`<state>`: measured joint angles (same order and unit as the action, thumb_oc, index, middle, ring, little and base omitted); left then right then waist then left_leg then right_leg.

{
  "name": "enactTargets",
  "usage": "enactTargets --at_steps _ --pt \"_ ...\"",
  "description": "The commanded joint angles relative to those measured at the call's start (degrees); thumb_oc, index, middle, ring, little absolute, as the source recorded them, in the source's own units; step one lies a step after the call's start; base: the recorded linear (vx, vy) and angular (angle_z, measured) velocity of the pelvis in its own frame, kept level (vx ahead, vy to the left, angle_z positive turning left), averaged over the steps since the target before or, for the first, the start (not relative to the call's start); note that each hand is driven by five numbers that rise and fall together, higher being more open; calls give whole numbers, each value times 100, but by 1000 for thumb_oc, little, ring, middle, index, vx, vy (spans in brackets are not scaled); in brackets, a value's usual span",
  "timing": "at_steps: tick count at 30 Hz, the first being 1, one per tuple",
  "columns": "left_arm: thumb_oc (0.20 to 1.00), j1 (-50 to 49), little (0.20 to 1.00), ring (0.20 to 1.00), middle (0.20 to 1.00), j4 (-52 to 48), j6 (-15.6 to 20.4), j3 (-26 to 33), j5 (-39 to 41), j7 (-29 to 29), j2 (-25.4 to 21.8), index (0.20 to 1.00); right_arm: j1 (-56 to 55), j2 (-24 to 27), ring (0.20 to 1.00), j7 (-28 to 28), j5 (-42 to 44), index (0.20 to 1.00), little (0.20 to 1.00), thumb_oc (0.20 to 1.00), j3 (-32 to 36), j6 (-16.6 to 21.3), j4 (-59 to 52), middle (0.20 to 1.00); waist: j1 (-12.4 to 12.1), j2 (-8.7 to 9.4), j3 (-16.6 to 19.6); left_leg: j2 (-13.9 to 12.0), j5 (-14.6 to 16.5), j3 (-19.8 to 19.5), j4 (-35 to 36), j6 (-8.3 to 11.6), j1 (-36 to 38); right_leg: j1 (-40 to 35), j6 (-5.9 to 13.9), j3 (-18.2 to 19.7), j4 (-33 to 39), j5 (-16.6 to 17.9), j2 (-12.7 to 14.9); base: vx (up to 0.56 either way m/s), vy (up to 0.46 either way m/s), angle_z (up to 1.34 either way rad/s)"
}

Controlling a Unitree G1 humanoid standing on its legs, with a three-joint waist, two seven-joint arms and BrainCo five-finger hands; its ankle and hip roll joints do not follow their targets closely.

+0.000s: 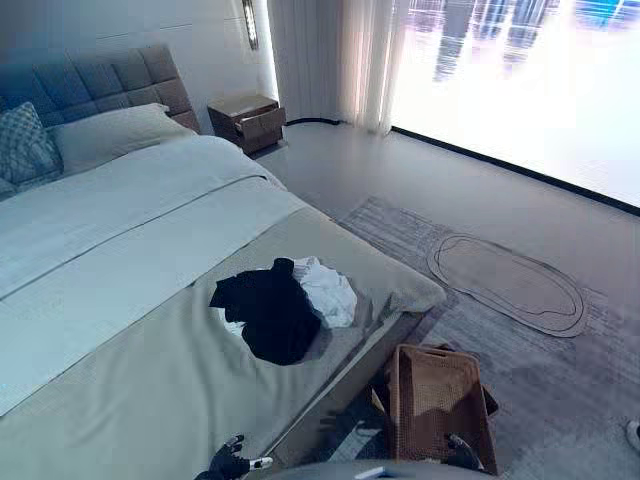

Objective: Pick up clothes into the bucket

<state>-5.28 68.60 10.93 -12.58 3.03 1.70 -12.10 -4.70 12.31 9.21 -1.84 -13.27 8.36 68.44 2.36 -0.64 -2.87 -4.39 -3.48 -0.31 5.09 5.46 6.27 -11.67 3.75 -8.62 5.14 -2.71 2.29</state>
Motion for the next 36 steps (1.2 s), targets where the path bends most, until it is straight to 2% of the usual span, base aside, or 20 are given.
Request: enactTargets --at_steps 1,16,20,26,29,36 --pt "1000 482 1000 1000 1000 231 95 -188 -70 -37 246 1000 538 23 1000 32 -127 1000 1000 1000 -93 21 179 1000 20 249 -208 358 698 185 -284 -272 275 283 344 -58 -182 126 317 -42 -18 117" --pt "1000 549 1000 1000 1000 176 109 -151 -203 256 194 1000 529 4 1000 138 -120 1000 1000 1000 -60 36 173 1000 49 253 -249 370 706 177 -330 -276 203 370 339 -29 -260 111 327 0 0 0" --pt "1000 684 1000 1000 1000 86 148 -42 -327 652 80 1000 505 13 1000 240 -91 1000 1000 1000 -18 57 114 1000 84 251 -325 374 728 202 -422 -283 107 493 324 12 -388 74 337 0 0 0" --pt "1000 912 1000 1000 1000 -328 280 161 -93 1203 -64 1000 501 29 1000 360 -77 1000 1000 1000 -23 74 87 1000 140 245 -438 374 716 228 -500 -283 -45 682 315 55 -520 57 351 -6 0 0" --pt "1000 1385 1000 1000 1000 -708 325 259 -61 1651 -364 1000 569 99 1000 445 -92 1000 1000 1000 -93 109 -79 1000 244 220 -585 365 655 264 -515 -277 -260 988 315 121 -652 78 352 -42 6 -6" --pt "1000 2406 1000 1000 1000 -745 319 235 -160 2082 -984 1000 816 227 1000 470 -32 1000 1000 1000 -276 196 -404 1000 450 191 -876 347 574 426 -583 -278 -667 1529 344 288 -744 193 341 -35 17 -14"
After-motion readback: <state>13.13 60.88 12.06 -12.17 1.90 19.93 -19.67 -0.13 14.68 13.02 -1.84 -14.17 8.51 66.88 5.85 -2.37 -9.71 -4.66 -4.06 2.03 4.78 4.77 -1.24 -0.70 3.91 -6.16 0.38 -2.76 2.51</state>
